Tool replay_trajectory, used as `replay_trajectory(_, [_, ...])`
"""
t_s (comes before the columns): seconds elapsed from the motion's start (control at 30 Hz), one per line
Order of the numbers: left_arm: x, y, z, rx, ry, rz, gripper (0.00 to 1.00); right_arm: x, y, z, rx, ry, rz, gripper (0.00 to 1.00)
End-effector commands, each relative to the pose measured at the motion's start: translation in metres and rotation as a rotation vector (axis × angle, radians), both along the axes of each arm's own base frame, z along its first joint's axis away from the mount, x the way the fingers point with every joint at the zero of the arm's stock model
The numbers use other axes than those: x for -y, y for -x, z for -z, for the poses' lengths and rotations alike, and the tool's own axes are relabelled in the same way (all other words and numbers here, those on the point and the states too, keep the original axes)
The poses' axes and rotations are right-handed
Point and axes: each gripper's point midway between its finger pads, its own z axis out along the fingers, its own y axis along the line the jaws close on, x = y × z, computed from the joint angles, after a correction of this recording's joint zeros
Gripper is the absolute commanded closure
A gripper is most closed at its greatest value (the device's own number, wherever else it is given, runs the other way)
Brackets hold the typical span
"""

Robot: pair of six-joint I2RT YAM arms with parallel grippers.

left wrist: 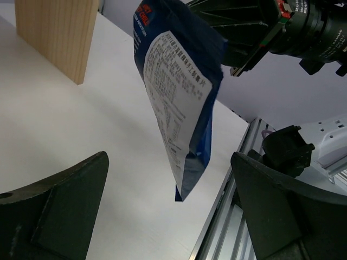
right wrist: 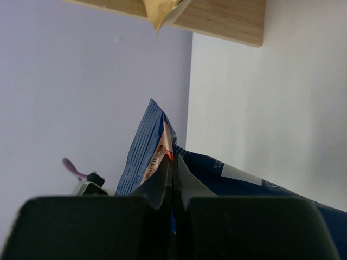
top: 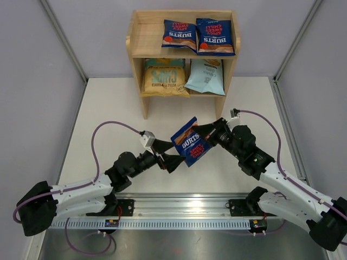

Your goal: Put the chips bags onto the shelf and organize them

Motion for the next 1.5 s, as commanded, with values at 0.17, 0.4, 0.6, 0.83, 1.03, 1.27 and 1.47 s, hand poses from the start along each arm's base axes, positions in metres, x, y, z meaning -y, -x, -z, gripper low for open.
replay_trajectory(0.17, [0.019,-0.016,-0.04,0.104,0.089,-0.058,0.03,-0.029,0.026,-0.07,0.115,-0.201,-0.07,1.0])
replay_trajectory(0.4, [0.026,-0.002,-0.061,0.143,0.13,0.017,0.81,-0.039,0.033,-0.07,0.118,-0.209,-0.084,1.0])
replay_trajectory(0.6, [0.02,0.018,-0.056,0.171,0.087,0.105,0.83,-0.009,0.036,-0.07,0.196,-0.108,-0.004,0.54])
replay_trajectory(0.83, [0.006,0.049,-0.063,0.151,0.045,0.369,0.85,0.045,0.064,-0.08,0.451,0.212,0.005,0.14])
replay_trajectory(1.03, [0.005,0.084,-0.072,0.118,-0.015,0.659,0.81,0.028,0.127,-0.092,0.679,0.377,-0.402,0.15])
replay_trajectory(1.27, [-0.002,0.12,-0.087,0.149,0.0,0.893,0.78,0.011,0.163,-0.086,0.716,0.388,-0.683,0.13])
replay_trajectory(1.47, [0.01,0.129,-0.086,0.105,-0.044,0.95,0.75,-0.01,0.18,-0.092,0.75,0.277,-0.829,0.1])
